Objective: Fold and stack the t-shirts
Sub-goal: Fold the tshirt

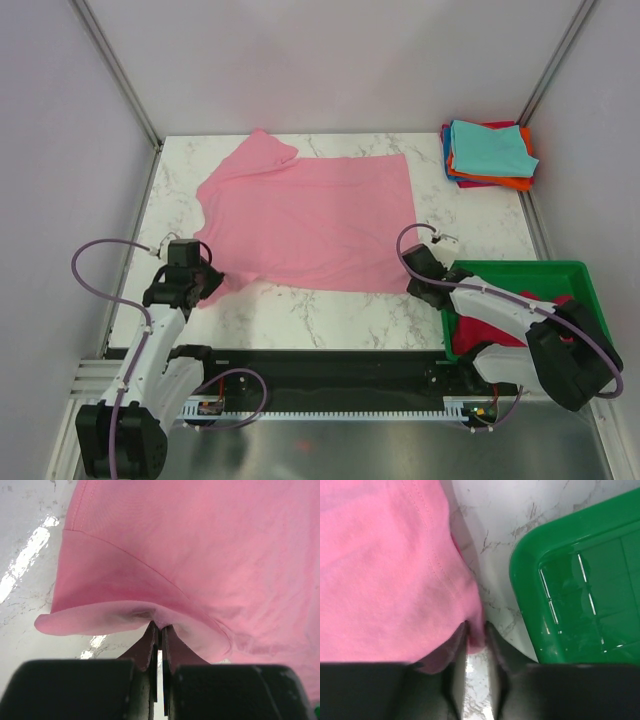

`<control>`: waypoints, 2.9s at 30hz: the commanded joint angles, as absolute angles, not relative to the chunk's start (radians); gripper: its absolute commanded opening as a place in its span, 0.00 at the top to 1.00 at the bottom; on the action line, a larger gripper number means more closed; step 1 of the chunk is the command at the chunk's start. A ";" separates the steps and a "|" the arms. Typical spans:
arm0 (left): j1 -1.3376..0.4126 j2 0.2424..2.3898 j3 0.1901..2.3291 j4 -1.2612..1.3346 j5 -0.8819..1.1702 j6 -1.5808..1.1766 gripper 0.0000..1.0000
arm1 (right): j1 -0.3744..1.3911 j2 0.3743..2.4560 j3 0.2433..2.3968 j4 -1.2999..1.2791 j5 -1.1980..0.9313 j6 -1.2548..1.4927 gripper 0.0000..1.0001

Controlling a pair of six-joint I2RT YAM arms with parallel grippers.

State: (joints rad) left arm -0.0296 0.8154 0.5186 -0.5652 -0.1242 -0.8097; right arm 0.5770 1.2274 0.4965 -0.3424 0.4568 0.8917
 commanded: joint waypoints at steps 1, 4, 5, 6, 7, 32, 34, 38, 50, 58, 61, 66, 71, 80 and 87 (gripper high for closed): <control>-0.029 0.793 0.515 -0.526 -0.118 -0.770 0.98 | 0.571 1.310 0.477 -0.365 0.419 0.887 0.76; -0.029 0.784 0.520 -0.525 -0.103 -0.758 0.98 | 0.571 1.330 0.494 -0.364 0.416 0.874 0.98; -0.034 0.784 0.528 -0.526 -0.091 -0.743 0.98 | 0.569 1.322 0.492 -0.361 0.416 0.873 1.00; -0.038 0.787 0.531 -0.525 -0.056 -0.736 0.98 | 0.574 1.315 0.491 -0.362 0.413 0.870 1.00; -0.049 0.793 0.534 -0.525 -0.034 -0.727 0.98 | 0.572 1.304 0.488 -0.365 0.404 0.870 1.00; -0.061 1.198 1.115 -0.822 0.160 -0.298 0.98 | 0.511 1.245 0.874 -0.557 0.351 0.695 1.00; -0.061 1.256 1.181 -0.827 0.144 -0.276 0.98 | 0.468 1.279 0.893 -0.535 0.328 0.663 1.00; -0.061 1.363 1.284 -0.842 0.156 -0.246 0.98 | 0.396 1.354 0.960 -0.512 0.290 0.612 1.00; -0.061 1.673 1.515 -0.899 0.078 -0.192 0.98 | 0.298 1.615 1.155 -0.457 0.227 0.535 1.00; -0.063 1.778 1.621 -0.902 -0.024 -0.173 0.98 | 0.268 1.749 1.222 -0.419 0.198 0.517 1.00; -0.063 1.818 1.664 -0.900 -0.043 -0.175 0.98 | 0.255 1.782 1.258 -0.413 0.206 0.506 1.00; -0.064 1.896 1.727 -0.900 -0.043 -0.167 0.93 | 0.232 1.857 1.316 -0.416 0.189 0.482 1.00; -0.066 1.969 1.821 -0.940 -0.058 -0.190 0.50 | 0.199 1.933 1.434 -0.440 0.109 0.431 0.35; -0.064 1.726 1.709 -0.885 -0.298 -0.342 0.21 | 0.124 1.789 1.402 -0.486 0.043 0.454 0.13; 0.073 1.430 1.142 -0.661 -0.140 -0.485 0.22 | 0.129 1.563 0.979 -0.308 -0.169 0.531 0.17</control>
State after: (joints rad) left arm 0.0071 1.4700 1.2942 -0.7528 -0.1722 -0.3756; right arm 0.1215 1.5875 1.0836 -0.3737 -0.0639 0.4976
